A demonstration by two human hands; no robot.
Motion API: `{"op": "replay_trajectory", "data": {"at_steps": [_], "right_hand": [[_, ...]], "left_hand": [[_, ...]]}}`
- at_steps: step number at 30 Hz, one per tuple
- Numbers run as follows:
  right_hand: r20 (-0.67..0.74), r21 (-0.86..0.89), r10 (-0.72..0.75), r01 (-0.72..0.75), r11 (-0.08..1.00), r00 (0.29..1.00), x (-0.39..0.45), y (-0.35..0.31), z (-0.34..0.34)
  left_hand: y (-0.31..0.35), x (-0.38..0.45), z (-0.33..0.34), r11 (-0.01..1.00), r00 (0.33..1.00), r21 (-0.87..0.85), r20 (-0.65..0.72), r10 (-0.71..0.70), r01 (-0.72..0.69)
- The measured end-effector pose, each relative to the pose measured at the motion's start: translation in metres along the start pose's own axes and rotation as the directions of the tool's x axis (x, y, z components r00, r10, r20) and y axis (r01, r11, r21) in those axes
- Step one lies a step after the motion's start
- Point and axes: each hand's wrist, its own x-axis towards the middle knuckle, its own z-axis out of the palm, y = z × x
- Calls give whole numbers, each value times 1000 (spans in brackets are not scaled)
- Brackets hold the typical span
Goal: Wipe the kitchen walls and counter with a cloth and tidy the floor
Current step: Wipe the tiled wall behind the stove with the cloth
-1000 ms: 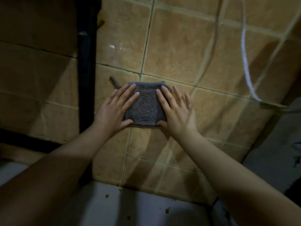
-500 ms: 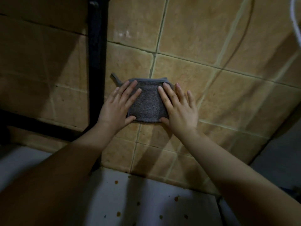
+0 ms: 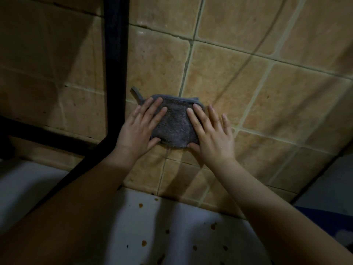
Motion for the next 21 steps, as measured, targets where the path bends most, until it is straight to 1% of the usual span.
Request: {"op": "replay_trajectory", "data": {"at_steps": [4,11,15,18,21], "right_hand": [[1,-2,1,-1,1000,1000,-6,-3,6],[3,-56,18,-18,998,1000,-18,6,11],[13,-24,57,-57,998,998,-32,23,11],[31,-42,89,-88,995,996,-43,40,9],[44,-46,91,-89,995,995,-53,57,7]], "left_hand": [[2,-4,1,1000,1000,-24,-5,9,-9],[9,-7,-7,996,996,-25,-33,80,-81],[27,-2,-18,993,992,-30,-61,113,-115],[43,6,-27,991,987,5,-86,135,-135],[59,13,-37,990,985,-4,-102,139,-140]]}}
